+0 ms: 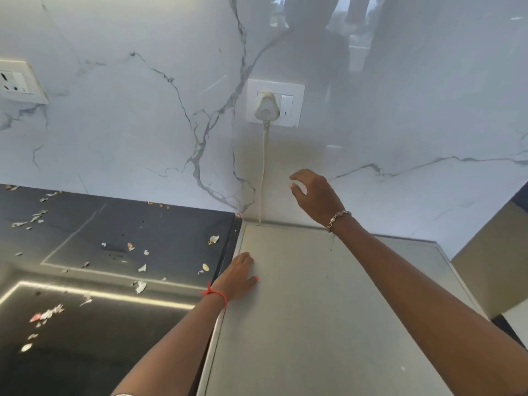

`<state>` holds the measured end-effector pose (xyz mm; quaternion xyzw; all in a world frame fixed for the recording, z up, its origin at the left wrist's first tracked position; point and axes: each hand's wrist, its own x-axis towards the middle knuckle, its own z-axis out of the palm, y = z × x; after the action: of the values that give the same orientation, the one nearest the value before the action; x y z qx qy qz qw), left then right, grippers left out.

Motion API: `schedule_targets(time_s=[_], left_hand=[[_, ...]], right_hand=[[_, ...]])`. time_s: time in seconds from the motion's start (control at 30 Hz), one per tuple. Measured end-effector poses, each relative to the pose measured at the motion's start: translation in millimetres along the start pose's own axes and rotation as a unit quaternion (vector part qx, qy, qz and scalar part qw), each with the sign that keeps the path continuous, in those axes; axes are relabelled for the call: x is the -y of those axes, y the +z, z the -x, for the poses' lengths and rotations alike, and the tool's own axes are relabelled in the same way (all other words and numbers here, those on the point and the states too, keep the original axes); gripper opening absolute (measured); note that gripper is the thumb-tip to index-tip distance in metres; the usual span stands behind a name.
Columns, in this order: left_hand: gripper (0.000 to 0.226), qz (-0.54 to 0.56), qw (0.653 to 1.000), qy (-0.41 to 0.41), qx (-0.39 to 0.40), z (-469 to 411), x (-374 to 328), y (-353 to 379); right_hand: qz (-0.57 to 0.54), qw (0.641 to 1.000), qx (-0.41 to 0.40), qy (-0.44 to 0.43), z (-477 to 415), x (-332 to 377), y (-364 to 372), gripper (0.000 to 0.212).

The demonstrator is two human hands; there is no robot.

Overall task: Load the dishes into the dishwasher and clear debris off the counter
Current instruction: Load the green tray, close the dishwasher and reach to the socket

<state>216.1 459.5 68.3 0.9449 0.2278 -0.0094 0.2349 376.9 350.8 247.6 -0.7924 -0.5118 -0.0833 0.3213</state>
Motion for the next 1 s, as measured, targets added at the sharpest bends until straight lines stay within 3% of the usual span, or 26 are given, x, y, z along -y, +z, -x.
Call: schedule_targets(time_s=[0.1,0.17,0.3,0.43,0.6,1.0], left_hand=[[0.065,-0.007,1.0,-0.006,0.022,-25,10,5],[0.068,-0.036,0.999,-0.013,0.0,-37,17,13],[0.093,-0.052,0.995,-0.025,-0.084,-40,18,31],[0.088,-0.059,0.992,-0.021,-0.111,-42,20,36],[0.086,-0.062,0.991,-0.017,-0.118,-42,20,36],[0.087,-0.079,0.99,-0.016,-0.112,-42,20,37]], right_hand=[[0.079,0.996,-0.014,-0.045,-37,1,3,0.039],[0.125,0.99,-0.018,-0.067,-63,-3,9,0.05],[0.218,0.97,-0.055,-0.096,-100,-9,20,0.064],[0.271,0.952,-0.11,-0.091,-123,-11,25,0.071],[0.326,0.936,-0.122,-0.058,-137,-18,38,0.072],[0.348,0.936,-0.034,-0.029,-111,-22,50,0.09]])
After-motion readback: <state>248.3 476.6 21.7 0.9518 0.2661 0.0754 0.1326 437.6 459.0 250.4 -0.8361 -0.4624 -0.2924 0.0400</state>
